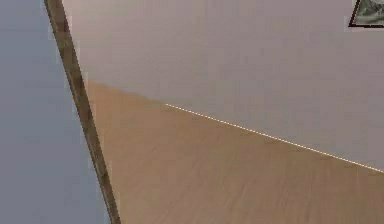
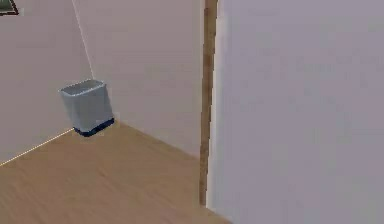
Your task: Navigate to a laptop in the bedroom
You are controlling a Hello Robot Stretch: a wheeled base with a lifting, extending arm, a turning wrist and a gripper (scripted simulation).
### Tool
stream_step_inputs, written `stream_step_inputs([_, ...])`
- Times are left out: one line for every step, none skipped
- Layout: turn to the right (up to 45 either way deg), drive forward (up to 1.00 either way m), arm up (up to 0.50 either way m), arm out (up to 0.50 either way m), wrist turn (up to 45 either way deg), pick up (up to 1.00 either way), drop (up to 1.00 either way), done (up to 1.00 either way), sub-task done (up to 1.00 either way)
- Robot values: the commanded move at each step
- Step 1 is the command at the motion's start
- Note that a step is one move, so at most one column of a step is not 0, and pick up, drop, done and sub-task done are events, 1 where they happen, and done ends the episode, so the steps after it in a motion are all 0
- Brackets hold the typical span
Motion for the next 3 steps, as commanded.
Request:
stream_step_inputs([0.0, 1.00, 0.00, 0.00, 0.0, 0.00, 0.00, 0.00, 0.00])
stream_step_inputs([-6.0, 0.00, 0.00, 0.00, 0.0, 0.00, 0.00, 0.00, 0.00])
stream_step_inputs([0.0, 0.20, 0.00, 0.00, 0.0, 0.00, 0.00, 0.00, 0.00])
